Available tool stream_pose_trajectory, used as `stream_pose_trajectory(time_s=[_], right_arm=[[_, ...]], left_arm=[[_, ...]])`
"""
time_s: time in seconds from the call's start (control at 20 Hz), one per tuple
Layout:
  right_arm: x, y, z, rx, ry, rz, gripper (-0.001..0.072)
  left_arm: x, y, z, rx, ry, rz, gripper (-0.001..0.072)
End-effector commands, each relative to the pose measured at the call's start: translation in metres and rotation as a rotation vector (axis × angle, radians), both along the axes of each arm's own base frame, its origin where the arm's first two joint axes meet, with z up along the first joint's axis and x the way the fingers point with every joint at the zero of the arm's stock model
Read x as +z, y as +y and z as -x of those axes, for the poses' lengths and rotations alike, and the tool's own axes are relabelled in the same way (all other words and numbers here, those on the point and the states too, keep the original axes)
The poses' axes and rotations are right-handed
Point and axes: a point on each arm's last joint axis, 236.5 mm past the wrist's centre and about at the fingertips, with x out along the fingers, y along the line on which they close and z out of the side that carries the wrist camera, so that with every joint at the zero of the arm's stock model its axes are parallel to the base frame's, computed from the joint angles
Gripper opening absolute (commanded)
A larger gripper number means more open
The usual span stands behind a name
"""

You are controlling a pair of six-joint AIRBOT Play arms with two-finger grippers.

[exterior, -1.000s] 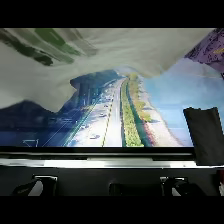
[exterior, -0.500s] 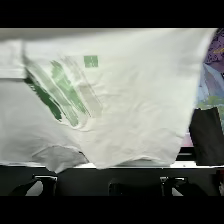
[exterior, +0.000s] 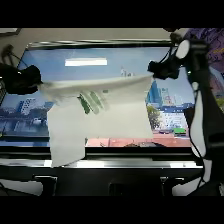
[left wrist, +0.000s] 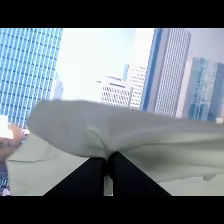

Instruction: Fold the clothes and pants, and hang the long-sleeved shirts on hangers.

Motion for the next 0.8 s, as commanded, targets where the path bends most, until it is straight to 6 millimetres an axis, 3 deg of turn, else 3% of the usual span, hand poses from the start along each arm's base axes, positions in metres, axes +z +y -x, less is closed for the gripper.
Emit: stream_pose_trajectory(time_s=[0.0,0.05,0.1,0.15,0.2,0.25,0.35,0.5,0.65,0.75], right_arm=[[-0.079,0.016,-0.003,-0.021,0.159,-0.059,0.0032],[-0.084,0.017,-0.004,-0.021,0.169,-0.063,0.0037],[-0.085,0.017,-0.004,-0.021,0.170,-0.063,0.0064],[-0.083,0.017,-0.003,-0.021,0.167,-0.063,0.0183],[-0.079,0.016,-0.002,-0.014,0.165,-0.057,0.0382],[-0.071,0.013,0.003,0.009,0.164,-0.040,0.0505],[-0.054,0.008,0.019,0.123,0.175,0.015,0.0504],[-0.043,-0.011,0.054,0.240,0.270,0.090,0.0502],[-0.042,-0.014,0.090,0.285,0.323,-0.036,0.0480],[-0.048,-0.019,0.129,0.310,0.325,-0.178,0.0481]], left_arm=[[-0.089,-0.036,-0.002,-0.007,0.186,0.064,0.0020],[-0.097,-0.040,-0.002,0.000,0.205,0.069,0.0023],[-0.100,-0.042,-0.002,-0.004,0.209,0.068,0.0091],[-0.100,-0.041,-0.003,-0.004,0.205,0.065,0.0259],[-0.096,-0.034,-0.002,0.001,0.200,0.052,0.0435],[-0.091,-0.026,-0.001,0.013,0.197,0.049,0.0525],[-0.076,-0.004,0.010,0.032,0.218,0.054,0.0533],[-0.060,0.035,0.047,-0.011,0.292,0.012,0.0531],[-0.045,0.081,0.090,0.131,0.311,0.037,0.0521],[-0.041,0.091,0.130,0.244,0.304,0.168,0.0521]])
